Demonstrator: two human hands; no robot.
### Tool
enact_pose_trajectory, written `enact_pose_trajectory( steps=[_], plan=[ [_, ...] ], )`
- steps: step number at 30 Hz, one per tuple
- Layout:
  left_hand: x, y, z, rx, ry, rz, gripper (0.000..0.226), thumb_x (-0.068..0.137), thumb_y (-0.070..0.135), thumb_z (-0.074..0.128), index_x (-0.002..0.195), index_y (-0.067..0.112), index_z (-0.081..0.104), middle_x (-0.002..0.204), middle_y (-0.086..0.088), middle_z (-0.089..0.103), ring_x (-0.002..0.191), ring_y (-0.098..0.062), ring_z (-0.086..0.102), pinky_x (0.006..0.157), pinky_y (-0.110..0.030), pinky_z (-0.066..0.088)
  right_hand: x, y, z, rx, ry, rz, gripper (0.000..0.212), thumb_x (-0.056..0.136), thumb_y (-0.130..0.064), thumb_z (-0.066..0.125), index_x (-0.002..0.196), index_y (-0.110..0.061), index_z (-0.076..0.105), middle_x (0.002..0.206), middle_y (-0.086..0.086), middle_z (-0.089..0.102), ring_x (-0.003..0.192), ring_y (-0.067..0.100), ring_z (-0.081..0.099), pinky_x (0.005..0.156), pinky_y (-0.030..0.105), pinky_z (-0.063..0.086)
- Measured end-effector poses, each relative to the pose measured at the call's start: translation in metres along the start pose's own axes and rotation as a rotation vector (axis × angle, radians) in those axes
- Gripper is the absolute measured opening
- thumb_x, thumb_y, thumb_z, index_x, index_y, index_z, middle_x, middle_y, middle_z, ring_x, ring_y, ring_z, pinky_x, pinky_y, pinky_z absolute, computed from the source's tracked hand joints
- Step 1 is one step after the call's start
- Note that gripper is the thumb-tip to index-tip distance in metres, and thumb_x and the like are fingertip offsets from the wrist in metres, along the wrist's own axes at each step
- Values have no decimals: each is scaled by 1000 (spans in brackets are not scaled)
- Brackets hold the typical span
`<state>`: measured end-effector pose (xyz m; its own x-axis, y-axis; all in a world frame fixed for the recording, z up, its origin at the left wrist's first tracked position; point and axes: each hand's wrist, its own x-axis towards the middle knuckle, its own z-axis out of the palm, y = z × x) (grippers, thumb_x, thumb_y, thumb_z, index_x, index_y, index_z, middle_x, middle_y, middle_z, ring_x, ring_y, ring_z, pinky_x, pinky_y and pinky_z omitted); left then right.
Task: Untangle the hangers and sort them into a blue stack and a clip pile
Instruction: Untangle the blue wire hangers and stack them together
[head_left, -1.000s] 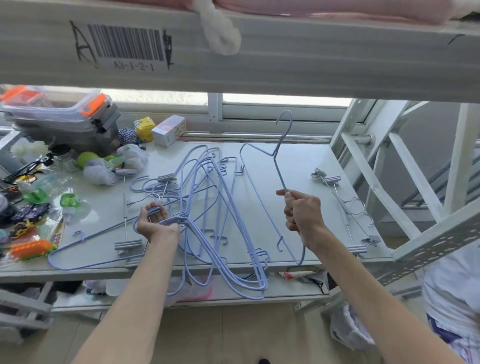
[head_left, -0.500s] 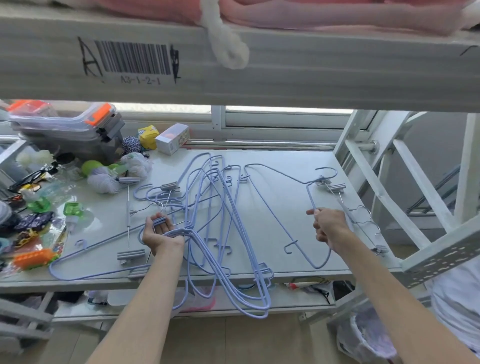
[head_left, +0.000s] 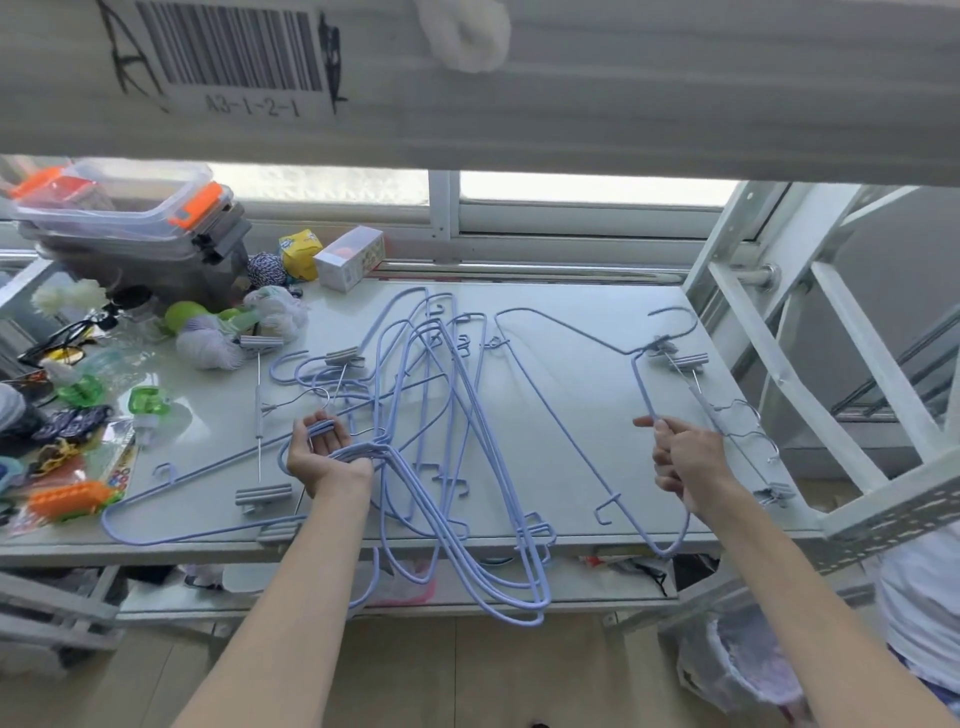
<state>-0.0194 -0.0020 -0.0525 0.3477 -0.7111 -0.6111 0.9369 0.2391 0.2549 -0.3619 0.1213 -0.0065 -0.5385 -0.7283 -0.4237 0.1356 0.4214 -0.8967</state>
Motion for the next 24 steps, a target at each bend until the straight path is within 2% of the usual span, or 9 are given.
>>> enact_pose_trajectory(
  steps=[7, 11, 13, 15, 16, 17, 19, 21, 24],
  plan=[
    [-3, 1, -1, -16, 11, -13, 17, 90, 12, 57, 73, 10, 60, 62, 0, 64, 63, -13, 63, 60, -18, 54, -33, -41, 27, 93, -165, -204, 23, 101, -12, 46, 105, -3, 67, 51, -5, 26, 40, 8, 19, 39, 18, 16],
    [-3, 2, -2, -3, 7, -14, 17, 90, 12, 58, 73, 10, 61, 61, 1, 65, 65, -12, 63, 59, -18, 53, -53, -54, 59, -66, -126, -360, 22, 98, -14, 51, 104, -12, 72, 49, -10, 36, 40, 6, 26, 41, 19, 22],
    [-3, 2, -2, 9, 2, -18, 18, 91, 14, 58, 73, 11, 60, 60, 2, 65, 67, -12, 63, 59, -18, 52, -67, -50, 79, -220, -68, -483, 24, 96, -12, 53, 109, -12, 73, 58, -13, 50, 37, 0, 38, 44, 11, 28],
    [-2, 3, -1, 28, 17, -22, 17, 91, 16, 59, 74, 12, 61, 58, 4, 66, 68, -10, 64, 59, -17, 51, -85, -37, 100, -400, -41, -592, 26, 95, -11, 53, 113, -11, 71, 83, -5, 69, 45, -7, 50, 49, 6, 37],
    [-2, 3, -2, 51, 30, -24, 16, 91, 17, 59, 75, 14, 61, 56, 6, 66, 68, -8, 64, 60, -17, 50, -93, -28, 109, -498, -44, -640, 27, 93, -9, 52, 111, -13, 72, 91, 0, 74, 55, -3, 59, 54, 14, 46],
    [-1, 4, -2, 80, 37, -28, 15, 91, 19, 59, 76, 15, 61, 55, 8, 67, 67, -7, 64, 61, -16, 49, -100, -19, 116, -604, -47, -682, 28, 90, -7, 49, 106, -14, 71, 87, 6, 75, 64, 13, 66, 60, 24, 52],
    [-1, 5, -3, 120, 31, -41, 16, 90, 21, 59, 75, 17, 61, 58, 8, 67, 67, -6, 62, 63, -16, 45, -113, -3, 128, -817, -36, -736, 26, 80, -1, 44, 95, -14, 62, 62, 9, 59, 64, 38, 52, 57, 32, 45],
    [-1, 6, -3, 137, 22, -59, 16, 90, 21, 60, 75, 17, 62, 67, 7, 67, 68, -6, 62, 67, -16, 44, -128, 11, 138, -988, -48, -758, 43, 76, 2, 44, 111, -18, 59, 62, 7, 53, 62, 38, 44, 55, 32, 32],
    [3, 6, -6, 140, 22, -93, 11, 91, 22, 58, 81, 18, 63, 77, 6, 65, 70, -7, 61, 69, -18, 46, -145, 32, 152, -1121, -141, -718, 71, 77, 3, 43, 143, -24, 41, 78, 8, 60, 72, 35, 53, 60, 32, 31]
  ],
)
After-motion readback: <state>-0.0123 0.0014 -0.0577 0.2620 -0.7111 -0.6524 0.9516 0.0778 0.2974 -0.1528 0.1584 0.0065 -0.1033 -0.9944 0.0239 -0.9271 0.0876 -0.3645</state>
